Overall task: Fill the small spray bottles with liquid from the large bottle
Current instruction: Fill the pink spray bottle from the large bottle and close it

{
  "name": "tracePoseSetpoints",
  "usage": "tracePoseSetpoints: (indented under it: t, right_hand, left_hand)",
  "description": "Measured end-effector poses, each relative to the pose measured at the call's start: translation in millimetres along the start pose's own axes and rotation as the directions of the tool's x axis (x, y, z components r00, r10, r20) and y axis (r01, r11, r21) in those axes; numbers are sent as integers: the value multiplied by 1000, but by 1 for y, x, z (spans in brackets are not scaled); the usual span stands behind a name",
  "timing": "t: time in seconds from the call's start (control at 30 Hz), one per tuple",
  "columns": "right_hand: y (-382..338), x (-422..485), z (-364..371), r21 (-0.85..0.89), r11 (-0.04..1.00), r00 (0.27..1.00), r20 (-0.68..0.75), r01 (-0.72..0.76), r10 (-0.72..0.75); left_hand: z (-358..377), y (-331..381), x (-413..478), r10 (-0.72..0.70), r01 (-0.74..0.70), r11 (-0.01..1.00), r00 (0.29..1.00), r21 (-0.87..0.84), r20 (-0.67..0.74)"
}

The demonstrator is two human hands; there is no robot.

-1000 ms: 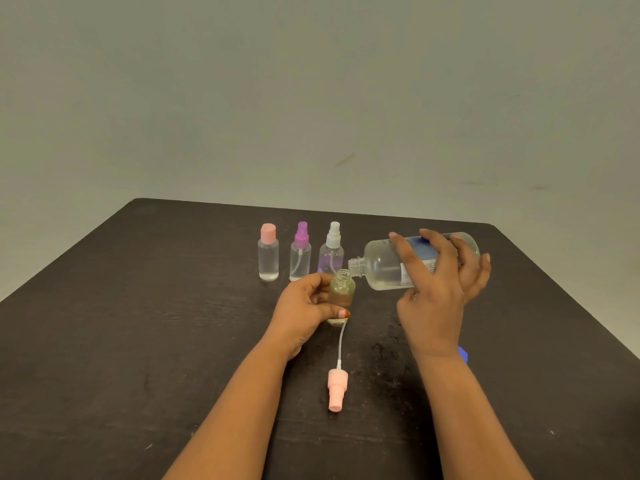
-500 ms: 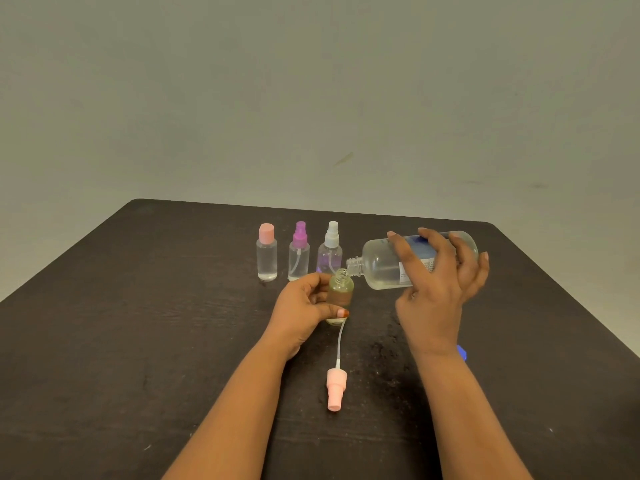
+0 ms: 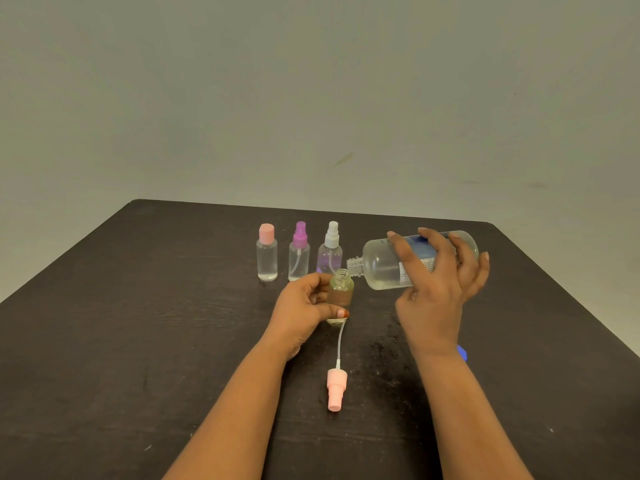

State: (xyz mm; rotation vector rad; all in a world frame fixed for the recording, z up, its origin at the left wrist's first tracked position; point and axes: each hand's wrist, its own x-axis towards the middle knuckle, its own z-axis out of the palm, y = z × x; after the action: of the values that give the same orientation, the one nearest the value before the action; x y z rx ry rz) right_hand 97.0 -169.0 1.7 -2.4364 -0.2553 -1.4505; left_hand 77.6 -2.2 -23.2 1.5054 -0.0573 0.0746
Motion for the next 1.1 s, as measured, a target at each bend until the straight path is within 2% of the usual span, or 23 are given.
tracePoseSetpoints:
  t: [1.1]
  right_hand:
    - [0,-2,1,-3,1000,1000,-4,-19,19]
  left_hand:
    - [-1,-2,0,5,-5,1000,1000,18,-6]
